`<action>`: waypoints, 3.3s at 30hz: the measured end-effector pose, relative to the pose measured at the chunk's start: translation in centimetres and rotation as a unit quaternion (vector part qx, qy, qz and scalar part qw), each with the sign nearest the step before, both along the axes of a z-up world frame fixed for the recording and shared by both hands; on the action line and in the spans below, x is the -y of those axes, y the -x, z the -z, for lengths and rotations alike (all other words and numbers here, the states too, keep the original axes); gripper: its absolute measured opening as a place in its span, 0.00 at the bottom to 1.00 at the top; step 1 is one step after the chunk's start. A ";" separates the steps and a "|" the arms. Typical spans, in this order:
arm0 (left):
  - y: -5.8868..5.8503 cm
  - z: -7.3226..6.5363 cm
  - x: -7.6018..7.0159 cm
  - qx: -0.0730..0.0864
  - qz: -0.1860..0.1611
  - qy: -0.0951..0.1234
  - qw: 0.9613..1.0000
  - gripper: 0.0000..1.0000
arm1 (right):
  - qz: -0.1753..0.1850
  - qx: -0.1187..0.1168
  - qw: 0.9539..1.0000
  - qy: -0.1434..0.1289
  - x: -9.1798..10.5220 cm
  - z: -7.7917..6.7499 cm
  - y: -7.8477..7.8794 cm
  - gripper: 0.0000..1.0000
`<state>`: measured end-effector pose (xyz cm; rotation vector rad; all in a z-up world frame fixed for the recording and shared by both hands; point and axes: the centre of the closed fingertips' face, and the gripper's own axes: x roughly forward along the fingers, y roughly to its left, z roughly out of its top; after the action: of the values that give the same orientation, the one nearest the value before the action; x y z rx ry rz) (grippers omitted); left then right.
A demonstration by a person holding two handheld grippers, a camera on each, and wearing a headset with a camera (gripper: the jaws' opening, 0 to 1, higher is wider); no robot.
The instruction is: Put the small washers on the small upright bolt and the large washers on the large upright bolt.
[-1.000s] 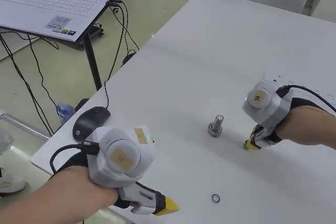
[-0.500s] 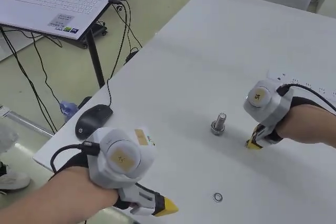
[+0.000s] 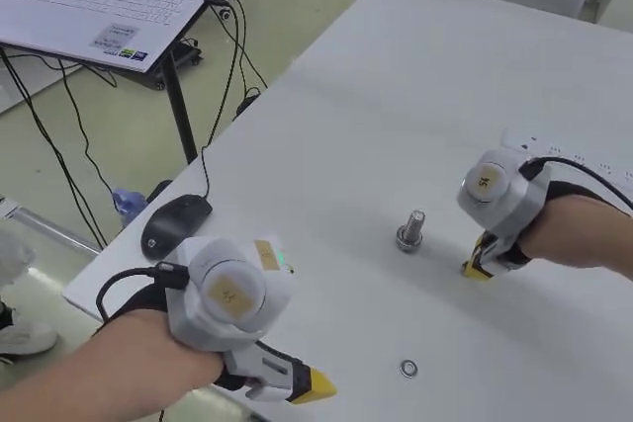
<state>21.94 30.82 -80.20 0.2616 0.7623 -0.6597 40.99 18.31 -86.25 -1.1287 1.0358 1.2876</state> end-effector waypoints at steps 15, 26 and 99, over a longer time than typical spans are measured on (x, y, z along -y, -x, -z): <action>0.2 -0.3 0.0 0.002 0.000 0.000 1.000 0.80 | -0.007 0.001 1.000 -0.016 -0.4 -1.1 0.1 0.28; 0.5 -1.0 0.2 0.003 0.009 0.002 1.000 0.80 | -0.011 0.013 0.999 -0.035 -0.6 -3.8 1.0 0.32; 1.2 -2.2 1.3 0.019 0.039 0.007 0.999 0.80 | -0.100 -0.019 0.992 -0.070 -2.3 0.2 16.0 0.28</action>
<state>20.69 29.53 -77.99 0.2916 0.7126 -0.7316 25.00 20.63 -86.41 -1.1240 0.8618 1.5221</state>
